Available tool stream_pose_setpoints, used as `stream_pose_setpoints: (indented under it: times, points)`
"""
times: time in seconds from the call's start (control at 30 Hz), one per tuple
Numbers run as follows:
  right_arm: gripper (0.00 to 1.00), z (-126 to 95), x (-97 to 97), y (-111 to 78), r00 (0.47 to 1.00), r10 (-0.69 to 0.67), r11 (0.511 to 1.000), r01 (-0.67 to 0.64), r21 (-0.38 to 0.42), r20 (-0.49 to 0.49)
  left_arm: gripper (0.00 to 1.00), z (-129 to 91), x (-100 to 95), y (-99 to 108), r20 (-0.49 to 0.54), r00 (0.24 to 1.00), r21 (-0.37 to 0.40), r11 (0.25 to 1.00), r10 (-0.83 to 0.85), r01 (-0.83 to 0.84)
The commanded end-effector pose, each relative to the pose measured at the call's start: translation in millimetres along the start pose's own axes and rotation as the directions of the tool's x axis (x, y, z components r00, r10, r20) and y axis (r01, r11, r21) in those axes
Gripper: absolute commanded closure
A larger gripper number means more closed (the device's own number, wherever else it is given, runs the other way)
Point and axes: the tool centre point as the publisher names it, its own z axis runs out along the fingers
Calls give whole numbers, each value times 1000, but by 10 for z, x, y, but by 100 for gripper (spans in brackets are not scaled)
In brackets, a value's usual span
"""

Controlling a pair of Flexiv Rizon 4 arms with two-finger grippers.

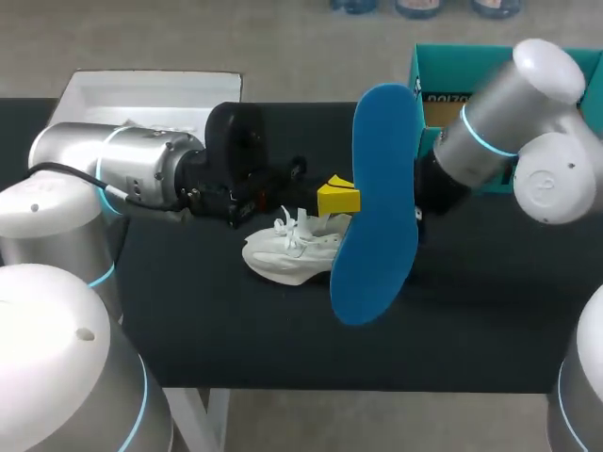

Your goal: Take the shoe out of the shoebox, open the shoe tongue, remove and reinsert the insole, then place the shoe into the shoebox

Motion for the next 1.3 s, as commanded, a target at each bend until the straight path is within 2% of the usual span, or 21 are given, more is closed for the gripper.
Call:
stream_pose_setpoints:
  times: [0.03, 0.37, 0.57, 0.97, 1.3]
  points:
    - [0, -183, 50, 83, 1000, -3, 957, 1, 290, 7, 100, 6, 0, 7, 1, 1000, 3, 1000, 1, -1]
    - [0, -294, 65, 174, 1000, -28, 946, 26, 324, -1, 100, 6, 0, 7, 1, 1000, 3, 1000, 1, -1]
    - [0, -371, 41, 235, 1000, -30, 953, 31, 302, -9, 100, 6, 0, 7, 1, 1000, 3, 1000, 1, -1]
    - [0, -402, 25, 201, 999, 37, 960, -33, 278, -11, 100, 6, 0, 7, 1, 1000, 3, 1000, 1, -1]
    - [0, -417, 25, 197, 999, 37, 960, -33, 278, -9, 100, 6, 0, 7, 1, 1000, 3, 1000, 1, -1]
